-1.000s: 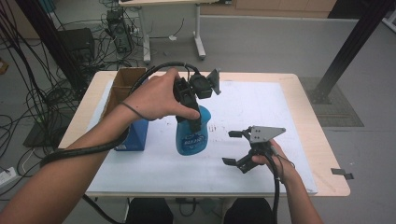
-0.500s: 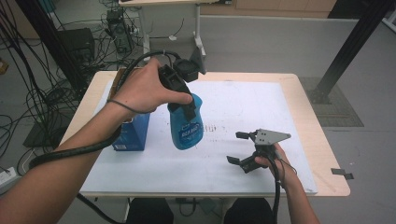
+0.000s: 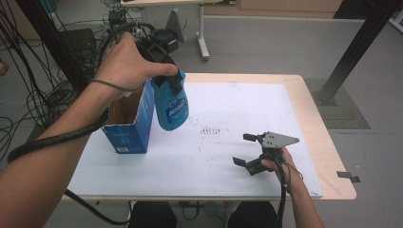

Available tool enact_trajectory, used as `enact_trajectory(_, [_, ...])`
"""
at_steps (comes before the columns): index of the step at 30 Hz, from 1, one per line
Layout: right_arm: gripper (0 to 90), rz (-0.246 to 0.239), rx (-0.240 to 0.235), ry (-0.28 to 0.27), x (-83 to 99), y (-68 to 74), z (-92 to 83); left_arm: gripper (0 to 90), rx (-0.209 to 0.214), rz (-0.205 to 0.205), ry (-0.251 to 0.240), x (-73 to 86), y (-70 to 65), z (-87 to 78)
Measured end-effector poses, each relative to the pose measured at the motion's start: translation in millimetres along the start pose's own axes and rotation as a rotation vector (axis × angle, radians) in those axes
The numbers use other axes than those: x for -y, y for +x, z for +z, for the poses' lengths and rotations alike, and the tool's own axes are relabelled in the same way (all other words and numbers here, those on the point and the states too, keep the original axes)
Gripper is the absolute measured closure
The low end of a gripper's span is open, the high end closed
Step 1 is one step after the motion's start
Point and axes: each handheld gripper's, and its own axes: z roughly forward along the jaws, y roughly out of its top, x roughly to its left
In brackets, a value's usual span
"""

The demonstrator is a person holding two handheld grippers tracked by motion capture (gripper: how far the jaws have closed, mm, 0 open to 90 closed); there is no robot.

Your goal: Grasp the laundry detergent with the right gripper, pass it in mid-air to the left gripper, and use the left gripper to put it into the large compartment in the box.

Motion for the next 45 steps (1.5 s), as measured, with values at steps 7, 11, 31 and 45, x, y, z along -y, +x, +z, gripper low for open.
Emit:
enact_trajectory(7, [2.5, 0.002, 0.016, 0.0, 0.8, 1.3, -3.6, 37.4, -0.071, -0.119, -0.027, -1.0, 17.9, -17.9])
enact_trajectory(11, [2.5, 0.004, 0.021, 0.004, 0.7, 1.1, -3.9, 37.4, -0.09, -0.18, -0.032, -1.1, 34.6, -29.2])
enact_trajectory(31, [2.4, 0.004, 0.04, -0.009, -0.3, 2.3, -2.1, 37.5, -0.18, -0.478, -0.024, -0.8, 85.0, -48.9])
enact_trajectory(45, [2.2, -0.005, 0.044, -0.015, -4.2, 2.6, -1.2, 37.6, -0.252, -0.563, -0.017, -6.6, 96.1, -30.7])
